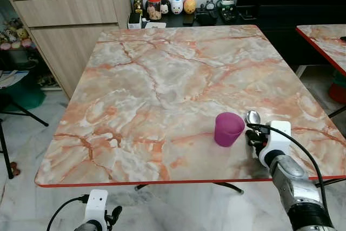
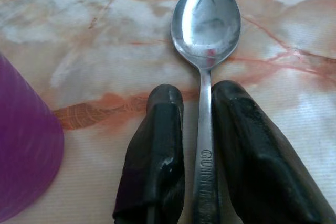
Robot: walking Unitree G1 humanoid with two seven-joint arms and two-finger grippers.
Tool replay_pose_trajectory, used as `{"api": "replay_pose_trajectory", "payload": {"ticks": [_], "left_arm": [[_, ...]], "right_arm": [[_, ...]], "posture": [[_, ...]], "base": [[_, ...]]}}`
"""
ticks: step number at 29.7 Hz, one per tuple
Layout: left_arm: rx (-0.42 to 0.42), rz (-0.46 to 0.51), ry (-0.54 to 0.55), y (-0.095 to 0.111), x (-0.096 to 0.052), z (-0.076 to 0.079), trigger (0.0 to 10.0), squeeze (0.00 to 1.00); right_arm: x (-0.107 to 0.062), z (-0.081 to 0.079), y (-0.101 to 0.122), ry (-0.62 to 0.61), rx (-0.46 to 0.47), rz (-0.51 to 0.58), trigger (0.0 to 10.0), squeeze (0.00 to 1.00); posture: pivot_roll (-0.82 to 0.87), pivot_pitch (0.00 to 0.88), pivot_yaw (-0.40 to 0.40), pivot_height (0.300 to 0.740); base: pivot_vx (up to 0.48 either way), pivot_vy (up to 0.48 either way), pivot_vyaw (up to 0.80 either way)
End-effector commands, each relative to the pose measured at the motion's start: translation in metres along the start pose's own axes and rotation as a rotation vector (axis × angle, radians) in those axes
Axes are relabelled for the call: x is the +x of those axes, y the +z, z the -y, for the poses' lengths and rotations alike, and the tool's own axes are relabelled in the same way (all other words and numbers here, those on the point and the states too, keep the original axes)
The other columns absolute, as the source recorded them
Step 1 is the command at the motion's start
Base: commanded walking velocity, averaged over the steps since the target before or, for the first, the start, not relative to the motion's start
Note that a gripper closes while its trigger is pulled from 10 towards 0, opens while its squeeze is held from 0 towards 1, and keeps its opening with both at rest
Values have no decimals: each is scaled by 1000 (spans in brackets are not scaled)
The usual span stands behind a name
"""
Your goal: Setting the table
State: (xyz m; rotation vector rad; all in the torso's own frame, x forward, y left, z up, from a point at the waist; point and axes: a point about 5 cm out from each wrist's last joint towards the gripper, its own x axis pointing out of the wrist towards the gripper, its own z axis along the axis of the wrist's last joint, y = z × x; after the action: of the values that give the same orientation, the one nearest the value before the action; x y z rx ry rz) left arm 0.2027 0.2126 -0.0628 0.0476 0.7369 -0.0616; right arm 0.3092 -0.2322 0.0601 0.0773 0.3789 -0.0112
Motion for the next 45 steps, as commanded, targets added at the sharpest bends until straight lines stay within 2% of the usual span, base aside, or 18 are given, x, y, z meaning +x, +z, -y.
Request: {"api": "replay_pose_trajectory", "payload": {"ticks": [1, 16, 17, 19, 22, 24, 25, 29, 30, 31, 32, 35, 40, 42, 45], "left_arm": [[-13, -13, 2, -2, 0, -1, 10000, 0], [-17, -12, 4, -2, 0, 0, 10000, 0], [-17, -12, 3, -2, 0, 0, 10000, 0], [-17, -12, 3, -2, 0, 1, 10000, 0], [-16, -11, 2, -2, 0, 1, 10000, 0], [-14, -11, 2, -2, 0, 1, 10000, 0], [-14, -10, 2, -2, 0, 1, 10000, 0], [-11, -11, 1, -2, 0, 1, 10000, 0], [-10, -10, 2, -1, 0, 1, 10000, 0], [-10, -10, 2, -1, 0, 1, 10000, 0], [-4, -11, 6, -2, -1, -2, 10000, 0], [1, -15, 9, -4, -2, -5, 10000, 0], [10, -26, 9, -8, -4, -5, 10000, 0], [11, -21, 8, -6, -3, -4, 10000, 0], [9, -15, 12, -4, -2, -3, 10000, 0]], "right_arm": [[-1, -4, -4, 17, 11, -14, 0, 0], [-4, 4, 0, -44, -28, 18, 0, 0], [-4, 7, 3, -68, -38, 28, 10000, 0], [-4, 9, 4, -83, -46, 33, 10000, 0], [-5, 13, 14, -126, -131, 96, 10000, 0], [-8, 18, 30, -197, -211, 208, 10000, 0], [-9, 17, 33, -201, -228, 229, 10000, 0], [-13, 12, 44, -215, -237, 335, 10000, 0], [-18, 7, 50, -224, -224, 413, 10000, 0], [-18, 7, 50, -224, -224, 413, 10000, 0], [-25, -2, 55, -195, -242, 495, 10000, 0], [-34, -6, 57, -183, -314, 564, 10000, 0], [-46, 3, 64, -176, -281, 645, 10000, 0], [-52, 6, 75, -183, -315, 700, 10000, 0], [-58, 7, 86, -203, -309, 757, 10000, 0]], "posture": [[14, 0, 21, 740], [13, 0, 20, 740], [12, 0, 20, 740], [12, 0, 20, 740], [12, 0, 20, 740], [10, 0, 20, 740], [10, 0, 20, 740], [9, 0, 22, 740], [8, 0, 21, 740], [8, 0, 21, 740], [9, 0, 18, 740], [3, 0, 23, 740], [-9, 0, 21, 740], [-10, 0, 25, 740], [-17, 0, 29, 740]], "base": [[0, 0, 0], [0, 0, 0], [0, 0, 0], [0, 0, 0], [0, 0, 0], [0, 0, 0], [0, 0, 0], [0, 0, 0], [0, 0, 0], [0, 0, 0], [0, 0, 0], [0, 0, 0], [0, 0, 0], [0, 0, 0], [0, 0, 0]]}}
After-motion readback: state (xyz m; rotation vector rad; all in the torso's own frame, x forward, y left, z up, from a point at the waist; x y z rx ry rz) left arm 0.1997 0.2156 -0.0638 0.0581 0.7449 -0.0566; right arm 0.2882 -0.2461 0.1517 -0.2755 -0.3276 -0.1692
